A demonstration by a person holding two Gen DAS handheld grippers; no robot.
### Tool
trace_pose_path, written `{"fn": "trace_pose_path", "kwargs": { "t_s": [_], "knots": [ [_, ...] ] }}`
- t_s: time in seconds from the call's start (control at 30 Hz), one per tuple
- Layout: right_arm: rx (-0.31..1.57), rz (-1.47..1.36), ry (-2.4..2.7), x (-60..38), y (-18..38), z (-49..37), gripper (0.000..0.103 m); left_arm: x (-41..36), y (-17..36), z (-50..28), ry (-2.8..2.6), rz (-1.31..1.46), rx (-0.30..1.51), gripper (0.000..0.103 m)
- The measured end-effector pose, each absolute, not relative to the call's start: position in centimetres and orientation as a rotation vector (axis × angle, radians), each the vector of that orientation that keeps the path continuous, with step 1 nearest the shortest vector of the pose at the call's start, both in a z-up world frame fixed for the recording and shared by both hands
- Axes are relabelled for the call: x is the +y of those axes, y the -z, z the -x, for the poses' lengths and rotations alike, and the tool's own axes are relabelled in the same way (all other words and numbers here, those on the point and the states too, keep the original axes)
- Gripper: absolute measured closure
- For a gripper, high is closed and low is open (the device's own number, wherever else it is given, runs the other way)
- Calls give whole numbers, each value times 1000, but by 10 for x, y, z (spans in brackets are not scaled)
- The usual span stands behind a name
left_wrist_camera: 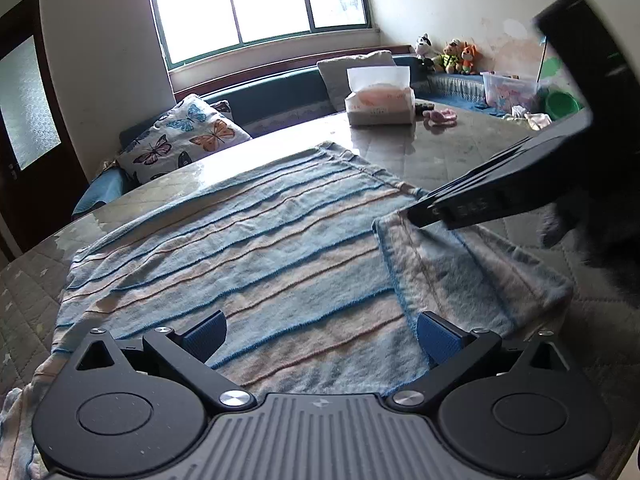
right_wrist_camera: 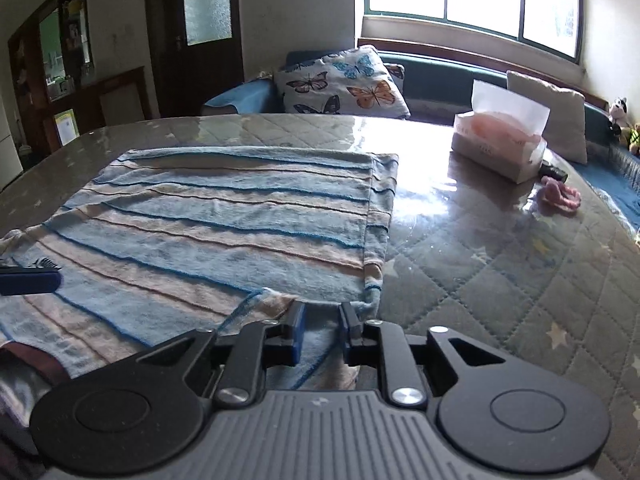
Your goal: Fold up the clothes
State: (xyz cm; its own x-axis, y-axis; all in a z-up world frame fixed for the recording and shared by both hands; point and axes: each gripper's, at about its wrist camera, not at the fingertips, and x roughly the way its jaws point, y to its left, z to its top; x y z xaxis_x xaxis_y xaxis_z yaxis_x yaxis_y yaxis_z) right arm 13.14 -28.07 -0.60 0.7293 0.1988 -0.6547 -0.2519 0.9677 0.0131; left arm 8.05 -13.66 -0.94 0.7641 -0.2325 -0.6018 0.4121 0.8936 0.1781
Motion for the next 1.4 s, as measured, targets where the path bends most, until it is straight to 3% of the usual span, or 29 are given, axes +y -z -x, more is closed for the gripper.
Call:
{"fn": "trace_pose_path", "kwargs": {
  "t_s": [0.17,0.6,1.13,1.27,1.4],
  "knots": [
    [715,126,-284,-274,3,-100,73,-126,9,-78,332,-302,609,0],
    [721,171,-278,-277,6,-18,72,-72,-5,-62,204,-244,586,0],
    [692,160,-309,-261,-2,-24,73,51,-8,-27,-135,-120,607,0],
    [726,202,-330,-246,7,-34,73,84,-9,-18,-223,-72,617,3],
    [715,227,-351,-236,-2,-36,72,113,-9,-14,-271,-12,634,13]
  ]
}}
